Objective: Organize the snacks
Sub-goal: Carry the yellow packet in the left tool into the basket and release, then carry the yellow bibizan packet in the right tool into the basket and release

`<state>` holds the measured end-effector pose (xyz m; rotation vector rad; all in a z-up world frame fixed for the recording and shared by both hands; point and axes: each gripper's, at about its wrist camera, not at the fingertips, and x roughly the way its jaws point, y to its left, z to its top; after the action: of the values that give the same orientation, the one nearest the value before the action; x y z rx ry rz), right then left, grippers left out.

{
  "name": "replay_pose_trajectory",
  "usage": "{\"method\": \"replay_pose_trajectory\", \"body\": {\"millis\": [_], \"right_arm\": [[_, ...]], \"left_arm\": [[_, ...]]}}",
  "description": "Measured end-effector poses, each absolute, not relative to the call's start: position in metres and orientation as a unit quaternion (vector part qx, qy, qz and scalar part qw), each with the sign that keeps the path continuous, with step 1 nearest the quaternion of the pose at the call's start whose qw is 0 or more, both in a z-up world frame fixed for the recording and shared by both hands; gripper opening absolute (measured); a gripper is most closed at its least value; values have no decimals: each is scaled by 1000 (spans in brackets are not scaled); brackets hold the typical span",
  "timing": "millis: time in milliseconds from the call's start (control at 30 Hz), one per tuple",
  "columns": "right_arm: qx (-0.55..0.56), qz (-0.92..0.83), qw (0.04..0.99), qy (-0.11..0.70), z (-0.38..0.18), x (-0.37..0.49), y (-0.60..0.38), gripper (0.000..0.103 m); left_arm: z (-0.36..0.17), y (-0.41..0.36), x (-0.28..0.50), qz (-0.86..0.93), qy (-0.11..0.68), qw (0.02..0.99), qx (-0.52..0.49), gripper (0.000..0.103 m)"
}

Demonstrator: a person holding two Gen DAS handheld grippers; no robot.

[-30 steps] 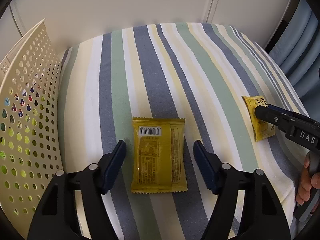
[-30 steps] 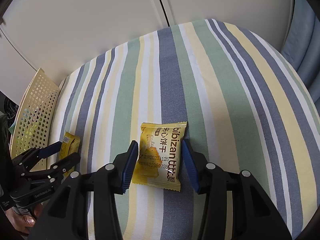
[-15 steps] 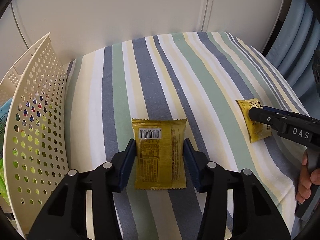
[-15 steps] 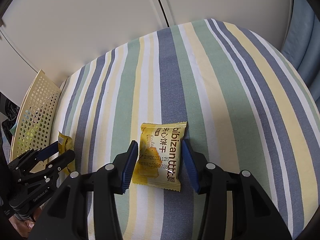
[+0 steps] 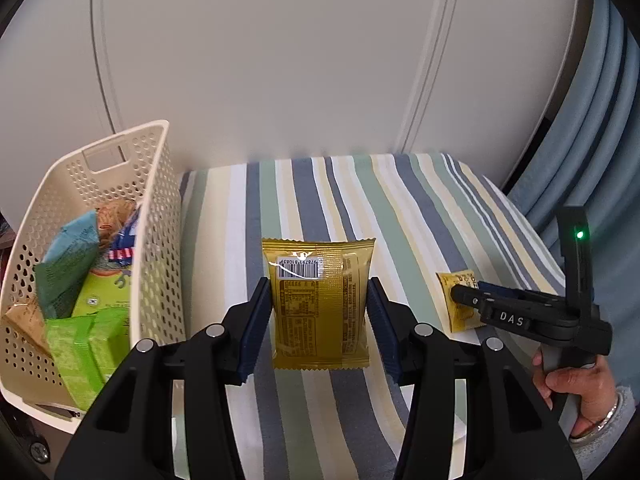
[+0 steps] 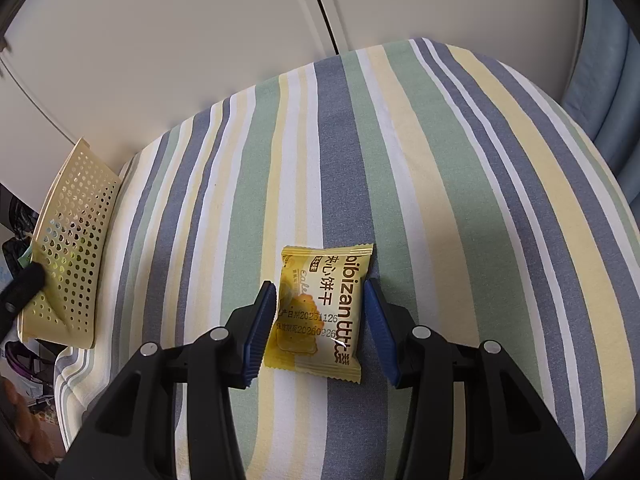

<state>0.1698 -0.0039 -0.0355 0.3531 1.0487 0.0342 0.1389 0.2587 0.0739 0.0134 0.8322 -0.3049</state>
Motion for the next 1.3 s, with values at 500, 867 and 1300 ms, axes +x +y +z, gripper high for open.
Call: {"method": "replay_pose_trajectory", "body": {"millis": [500, 867, 1300], "right_arm": [[150, 11, 852, 501, -35, 172, 1, 46], [138, 7, 853, 504, -35, 173, 4, 46], [132, 10, 853, 505, -37, 174, 4, 50]], "left_arm": [[118, 371, 127, -44, 341, 937, -67, 50], [101, 430, 120, 42, 336, 933, -124, 94], [86, 434, 110, 83, 319, 937, -111, 99]]}}
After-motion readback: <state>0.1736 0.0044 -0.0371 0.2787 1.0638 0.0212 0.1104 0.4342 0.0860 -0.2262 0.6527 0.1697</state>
